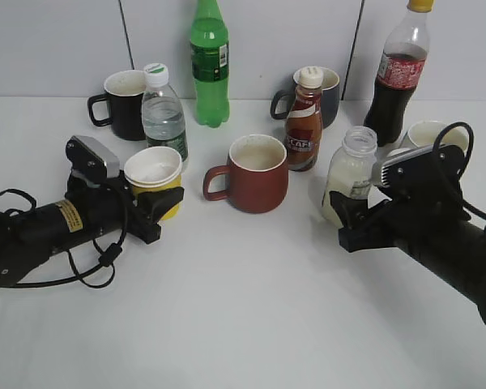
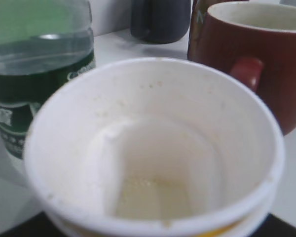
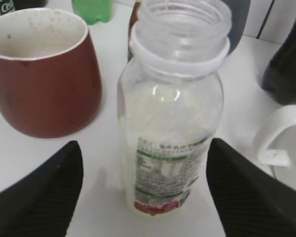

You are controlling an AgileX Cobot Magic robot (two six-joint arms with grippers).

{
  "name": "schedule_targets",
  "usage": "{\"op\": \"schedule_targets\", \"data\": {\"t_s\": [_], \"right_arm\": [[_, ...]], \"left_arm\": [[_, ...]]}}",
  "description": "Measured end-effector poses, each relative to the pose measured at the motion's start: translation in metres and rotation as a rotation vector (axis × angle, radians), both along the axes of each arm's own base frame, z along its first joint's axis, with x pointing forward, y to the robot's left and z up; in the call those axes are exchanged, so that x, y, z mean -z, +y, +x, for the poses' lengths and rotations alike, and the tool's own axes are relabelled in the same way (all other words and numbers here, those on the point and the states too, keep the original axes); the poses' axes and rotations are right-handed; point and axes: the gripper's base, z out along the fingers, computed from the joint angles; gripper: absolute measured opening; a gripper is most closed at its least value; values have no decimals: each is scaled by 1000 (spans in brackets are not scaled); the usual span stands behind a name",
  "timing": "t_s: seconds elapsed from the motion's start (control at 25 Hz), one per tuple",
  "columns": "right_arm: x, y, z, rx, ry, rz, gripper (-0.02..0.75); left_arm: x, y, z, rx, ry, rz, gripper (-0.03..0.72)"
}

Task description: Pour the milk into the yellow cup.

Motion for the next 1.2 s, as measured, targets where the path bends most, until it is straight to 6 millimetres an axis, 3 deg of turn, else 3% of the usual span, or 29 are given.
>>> {"op": "schedule_targets", "data": {"t_s": [0.56,1.2], "right_arm": [[30,-9,20,-40,42,19,585],[29,-3,48,-135,3,53,585]], "left_arm": [[-19,2,-8,0,-23,-4,368],[-25,3,-12,1,-29,-5,368]]}}
